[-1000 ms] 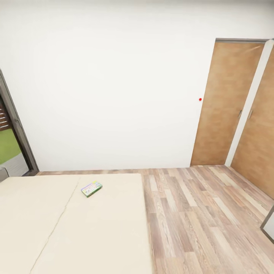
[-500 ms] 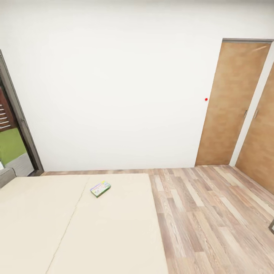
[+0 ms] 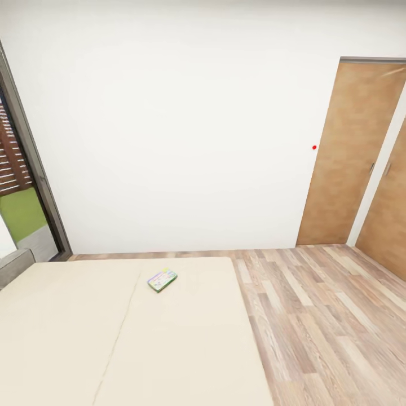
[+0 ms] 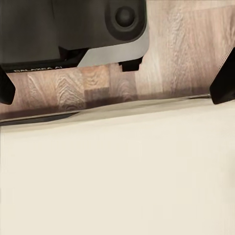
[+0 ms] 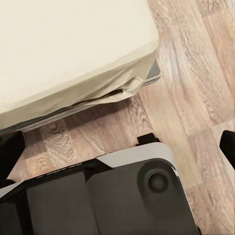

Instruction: Put all the toys in the child's room - the three board games (two on the bed and one on the table), the two jigsaw puzzles on the table, and the tennis ball on the table - inside the toy box on the table in the child's room.

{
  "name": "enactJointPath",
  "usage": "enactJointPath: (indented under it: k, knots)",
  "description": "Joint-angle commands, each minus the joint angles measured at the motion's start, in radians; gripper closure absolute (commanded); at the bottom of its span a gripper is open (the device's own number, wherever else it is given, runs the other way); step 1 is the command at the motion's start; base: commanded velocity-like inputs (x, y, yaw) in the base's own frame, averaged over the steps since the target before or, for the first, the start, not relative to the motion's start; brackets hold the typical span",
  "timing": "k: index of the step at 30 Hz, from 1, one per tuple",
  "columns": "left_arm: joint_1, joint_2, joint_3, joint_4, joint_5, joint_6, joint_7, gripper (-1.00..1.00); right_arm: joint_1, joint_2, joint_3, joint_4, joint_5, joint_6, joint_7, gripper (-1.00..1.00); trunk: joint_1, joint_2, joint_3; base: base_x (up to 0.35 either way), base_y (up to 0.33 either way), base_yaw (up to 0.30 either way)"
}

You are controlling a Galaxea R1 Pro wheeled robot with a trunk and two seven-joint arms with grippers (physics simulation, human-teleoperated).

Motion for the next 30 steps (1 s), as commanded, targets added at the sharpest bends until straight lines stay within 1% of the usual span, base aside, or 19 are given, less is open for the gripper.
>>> enactJointPath:
  k: [1, 23, 27, 30]
  knots:
    - [0.0, 0.001, -0.007, 0.001, 0.0, -0.004, 0.001, -1.0, 0.0, 0.001, -0.008, 0.001, -0.001, -0.004, 0.001, -1.0, 0.0, -0.001, 0.0, 0.0, 0.289, 0.0]
    - [0.0, 0.001, -0.007, 0.001, 0.0, -0.004, 0.001, -1.0, 0.0, 0.001, -0.009, 0.001, -0.001, -0.005, 0.001, -1.0, 0.0, -0.001, 0.0, 0.0, 0.289, 0.0]
    - [-0.001, 0.001, -0.007, 0.001, 0.0, -0.004, 0.001, -1.0, 0.0, 0.001, -0.009, 0.006, -0.002, -0.025, 0.001, -1.0, 0.0, -0.001, 0.0, 0.0, 0.29, 0.0]
    - [0.0, 0.001, -0.007, 0.001, 0.0, -0.004, 0.001, -1.0, -0.001, 0.001, -0.009, 0.031, -0.003, -0.065, 0.001, -1.0, 0.0, -0.001, 0.0, 0.0, 0.289, 0.0]
